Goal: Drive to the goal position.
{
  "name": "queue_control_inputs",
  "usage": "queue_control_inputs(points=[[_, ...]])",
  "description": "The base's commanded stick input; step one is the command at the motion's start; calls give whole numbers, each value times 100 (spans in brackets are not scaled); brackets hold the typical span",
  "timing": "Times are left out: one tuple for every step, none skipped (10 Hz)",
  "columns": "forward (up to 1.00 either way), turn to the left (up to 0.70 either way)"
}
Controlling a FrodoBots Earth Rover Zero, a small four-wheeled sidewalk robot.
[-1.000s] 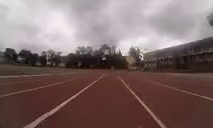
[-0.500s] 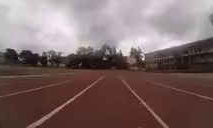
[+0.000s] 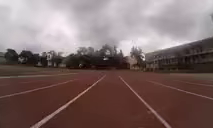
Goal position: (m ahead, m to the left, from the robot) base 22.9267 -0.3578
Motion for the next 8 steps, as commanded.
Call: queue_control_inputs(points=[[70, 0], [70, 0], [70, 0], [70, 0], [70, 0], [70, 0], [70, 0], [70, 0]])
